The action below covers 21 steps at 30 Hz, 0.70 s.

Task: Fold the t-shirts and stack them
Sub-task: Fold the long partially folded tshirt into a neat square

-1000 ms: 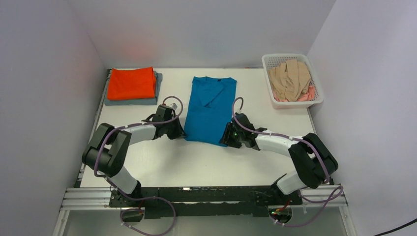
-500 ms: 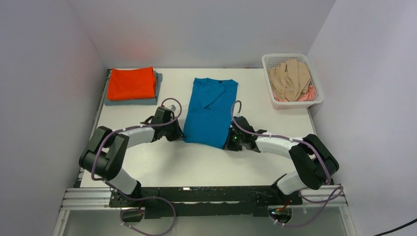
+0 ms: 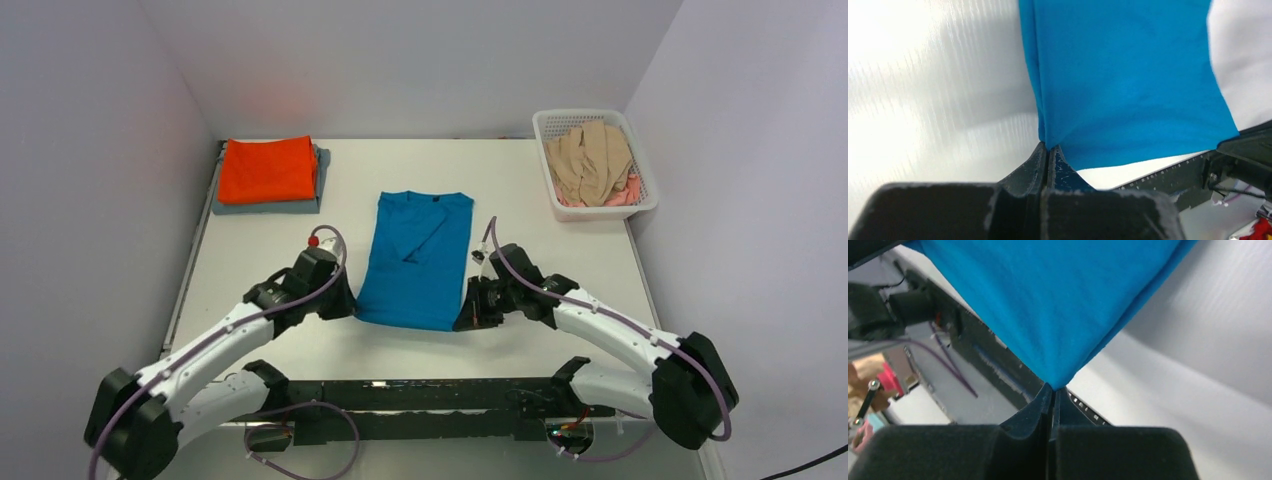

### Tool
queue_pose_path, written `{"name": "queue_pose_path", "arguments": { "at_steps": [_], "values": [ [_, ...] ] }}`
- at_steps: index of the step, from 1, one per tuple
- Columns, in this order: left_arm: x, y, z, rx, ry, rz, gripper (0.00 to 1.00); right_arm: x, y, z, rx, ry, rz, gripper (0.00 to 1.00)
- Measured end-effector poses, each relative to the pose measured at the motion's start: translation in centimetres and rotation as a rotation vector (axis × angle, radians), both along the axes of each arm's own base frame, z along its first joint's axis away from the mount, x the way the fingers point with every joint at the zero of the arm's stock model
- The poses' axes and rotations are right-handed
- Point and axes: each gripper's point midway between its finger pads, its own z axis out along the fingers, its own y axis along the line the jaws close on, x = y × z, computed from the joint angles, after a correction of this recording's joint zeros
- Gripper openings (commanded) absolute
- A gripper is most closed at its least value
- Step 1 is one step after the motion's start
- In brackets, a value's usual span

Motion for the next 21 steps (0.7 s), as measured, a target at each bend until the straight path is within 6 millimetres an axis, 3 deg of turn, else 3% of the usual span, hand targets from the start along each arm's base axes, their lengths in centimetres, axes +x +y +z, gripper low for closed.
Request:
{"name": "queue_pose_path", "arguments": {
  "at_steps": [4, 9, 12, 17, 21],
  "values": [
    [-1.5, 0.3, 2.8, -0.015, -0.066, -0.006, 0.00, -1.5, 0.1, 2.3, 0.052, 0.003, 0.060, 0.00],
    [-1.3, 0.8, 6.2, -0.042, -0.148, 0.021, 0.00, -0.5, 0.4, 6.5, 0.117, -0.093, 0.070, 0.00],
    [-0.1, 0.7, 8.7, -0.062, -0.218, 0.043, 0.00, 1.3, -0.2, 8.1, 0.137, -0.148, 0.027, 0.00],
    [2.6, -0.1, 12.2, -0.068, -0.307, 0.072, 0.00, 4.6, -2.1, 8.4, 0.141, -0.167, -0.079, 0.00],
    [6.3, -1.0, 13.1, -0.038, -0.317, 0.084, 0.00, 7.5, -2.8, 8.2, 0.138, -0.160, -0.140, 0.00]
  ]
}}
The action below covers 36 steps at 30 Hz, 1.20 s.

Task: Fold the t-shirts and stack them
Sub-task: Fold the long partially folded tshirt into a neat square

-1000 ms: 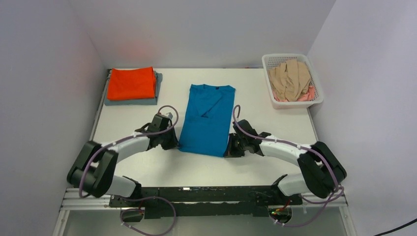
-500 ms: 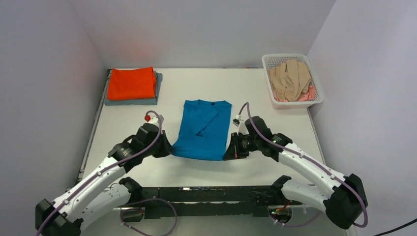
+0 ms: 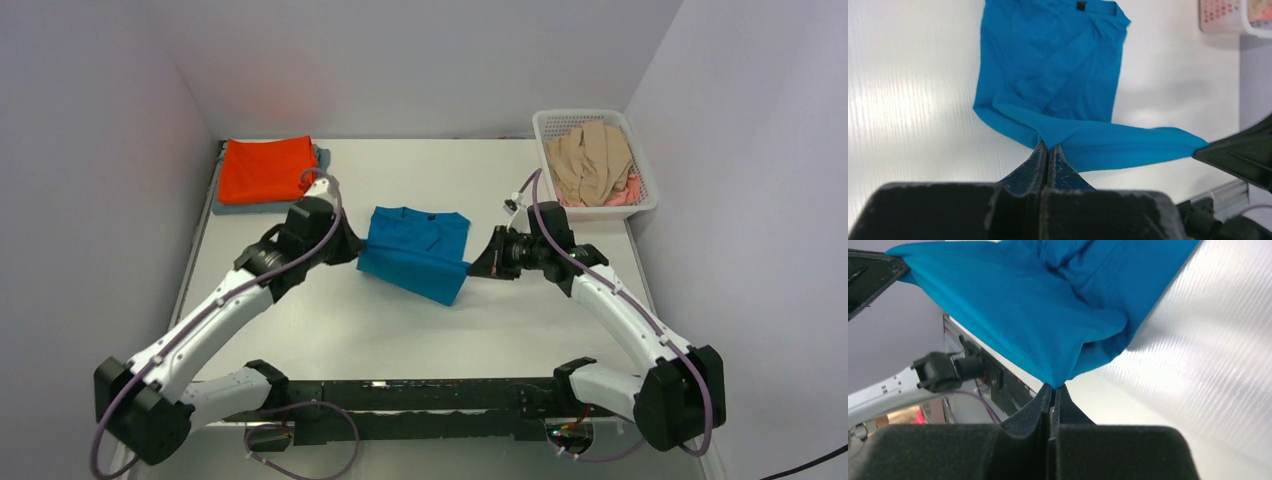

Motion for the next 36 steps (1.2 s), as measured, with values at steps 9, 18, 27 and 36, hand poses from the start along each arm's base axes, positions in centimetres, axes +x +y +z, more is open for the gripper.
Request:
{"name": "queue_pose_path", "arguments": {
  "at_steps": [9, 18, 27, 36],
  "values": [
    [8.5, -0.8, -1.4, 0.050, 0.049, 0.036, 0.00, 6.9, -1.5, 0.7, -0.003, -0.030, -0.115, 0.00],
    [13.3, -1.2, -3.6, 0.088, 0.101, 0.028, 0.00, 11.7, -2.1, -1.5, -0.002, 0.010, -0.152, 0.00],
    [16.0, -0.5, -7.1, 0.102, 0.180, 0.046, 0.00, 15.2, -1.5, -4.6, -0.009, 0.046, -0.148, 0.00],
    [18.4, -0.9, -10.0, 0.113, 0.238, 0.039, 0.27, 18.2, -1.6, -8.2, -0.048, 0.087, -0.176, 0.26]
  ]
}}
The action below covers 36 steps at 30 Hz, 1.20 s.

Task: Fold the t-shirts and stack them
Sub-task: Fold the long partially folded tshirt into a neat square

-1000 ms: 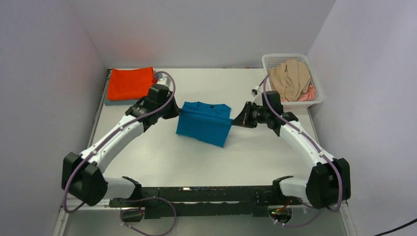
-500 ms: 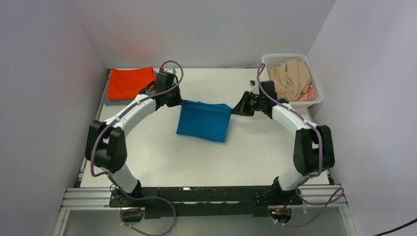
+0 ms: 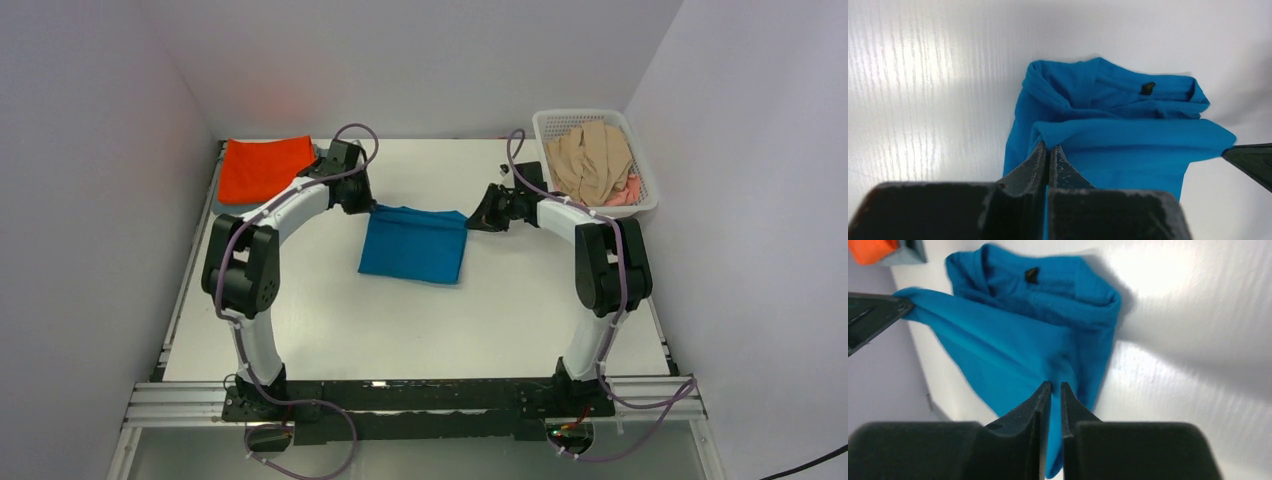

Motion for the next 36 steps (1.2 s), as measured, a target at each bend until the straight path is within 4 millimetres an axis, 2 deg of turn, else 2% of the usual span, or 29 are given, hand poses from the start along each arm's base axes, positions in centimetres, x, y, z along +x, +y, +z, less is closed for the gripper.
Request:
{"name": "queue_pose_path", "arguments": {
  "at_steps": [2, 4, 5, 6, 7, 10, 13, 17, 19, 22, 25, 29, 36],
  "values": [
    [0.5, 0.1, -0.6, 0.008, 0.010, 0.001, 0.65, 0.8, -0.3, -0.7, -0.021, 0.002, -0.013, 0.63],
    [0.8, 0.7, -0.7, 0.017, 0.014, 0.008, 0.95, 1.7, -1.0, -1.0, -0.047, -0.003, -0.032, 0.84],
    [0.9, 1.0, -0.7, 0.020, 0.015, 0.011, 0.99, 2.0, -1.4, -0.9, -0.059, -0.008, -0.041, 0.90],
    [1.0, 1.2, -0.5, 0.019, 0.011, 0.016, 0.99, 2.2, -1.7, -0.7, -0.067, -0.012, -0.053, 0.98],
    [1.1, 1.5, -0.2, 0.015, 0.007, 0.023, 1.00, 2.5, -2.0, -0.4, -0.078, -0.027, -0.058, 1.00],
    [0.9, 1.8, 0.8, -0.004, -0.016, 0.021, 0.99, 2.8, -2.5, 0.7, -0.090, -0.062, -0.069, 1.00],
    [0.0, 1.1, 2.3, -0.045, -0.043, -0.020, 1.00, 1.9, -1.8, 2.6, -0.059, -0.106, -0.052, 1.00],
    [-0.5, -0.8, 4.1, -0.133, -0.083, -0.108, 0.99, 0.3, 1.2, 4.7, 0.032, -0.159, 0.027, 1.00],
    [-0.6, -1.6, 4.1, -0.168, -0.080, -0.147, 1.00, -0.2, 3.3, 5.3, 0.083, -0.175, 0.078, 1.00],
    [-0.6, -2.8, 3.1, -0.209, -0.051, -0.196, 1.00, -0.8, 5.9, 5.5, 0.149, -0.175, 0.137, 1.00],
    [-0.5, -3.6, 1.4, -0.234, -0.011, -0.228, 0.99, -0.5, 7.2, 4.7, 0.200, -0.146, 0.155, 1.00],
    [0.1, -4.5, -1.2, -0.261, 0.042, -0.252, 1.00, 0.9, 7.5, 2.2, 0.221, -0.091, 0.128, 1.00],
    [3.6, -5.6, -4.2, -0.262, 0.060, -0.239, 0.99, 2.2, 6.3, -1.8, 0.187, -0.018, 0.052, 1.00]
  ]
}}
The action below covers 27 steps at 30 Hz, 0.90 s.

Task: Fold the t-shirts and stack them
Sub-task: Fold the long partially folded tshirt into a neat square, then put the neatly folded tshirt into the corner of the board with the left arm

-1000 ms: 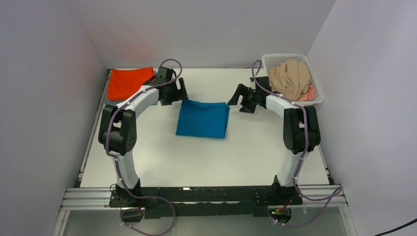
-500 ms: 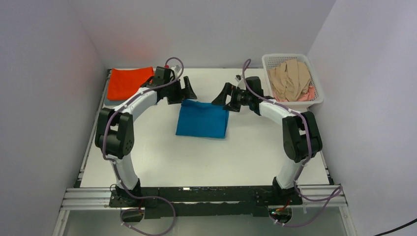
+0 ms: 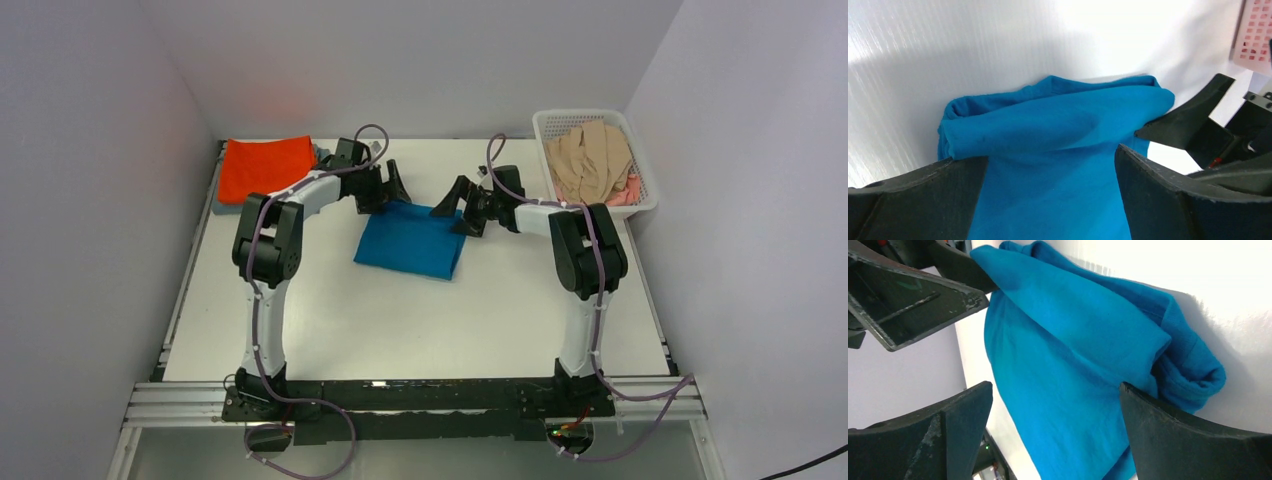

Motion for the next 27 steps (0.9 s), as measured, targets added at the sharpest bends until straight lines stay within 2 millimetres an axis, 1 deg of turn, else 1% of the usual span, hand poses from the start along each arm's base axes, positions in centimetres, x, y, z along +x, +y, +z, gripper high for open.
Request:
{"name": "queue_pose_path", "arguments": {
  "at_steps": [3, 8, 10, 13, 15, 17, 20, 22, 24, 26, 27],
  "values": [
    [0.6, -0.2, -0.8, 0.000, 0.021, 0.012, 0.99, 0.6, -0.4, -0.3, -0.014, -0.001, -0.025, 1.00],
    [0.5, 0.3, -1.0, 0.018, 0.023, 0.029, 0.99, 1.4, -1.0, -0.5, -0.051, -0.013, -0.075, 1.00],
    [0.0, 0.5, -0.9, 0.022, 0.026, 0.031, 0.99, 1.5, -1.3, -0.5, -0.066, -0.022, -0.091, 1.00],
    [-1.5, 0.9, -0.5, 0.030, 0.046, 0.022, 0.99, 1.7, -1.9, -0.4, -0.105, -0.041, -0.108, 1.00],
    [-2.3, 1.2, 0.1, 0.032, 0.046, 0.017, 0.99, 1.7, -2.6, -0.3, -0.139, -0.052, -0.112, 1.00],
    [-3.1, 1.6, 1.1, 0.038, 0.027, 0.010, 0.99, 1.6, -3.5, 0.0, -0.174, -0.059, -0.122, 1.00],
    [-3.5, 2.5, 3.6, 0.063, -0.033, 0.025, 0.99, 1.5, -4.8, 1.4, -0.217, -0.092, -0.147, 1.00],
    [-3.7, 3.2, 5.3, 0.085, -0.083, 0.039, 0.99, 1.2, -5.7, 3.2, -0.237, -0.136, -0.176, 1.00],
    [-3.8, 3.9, 6.3, 0.109, -0.118, 0.052, 1.00, 0.5, -6.6, 5.1, -0.252, -0.183, -0.207, 1.00],
    [-4.1, 4.3, 6.0, 0.127, -0.118, 0.056, 0.99, -0.7, -7.6, 7.0, -0.269, -0.229, -0.242, 1.00],
    [-4.3, 4.5, 5.5, 0.137, -0.110, 0.058, 0.99, -1.1, -7.8, 7.4, -0.272, -0.240, -0.249, 1.00]
  ]
}}
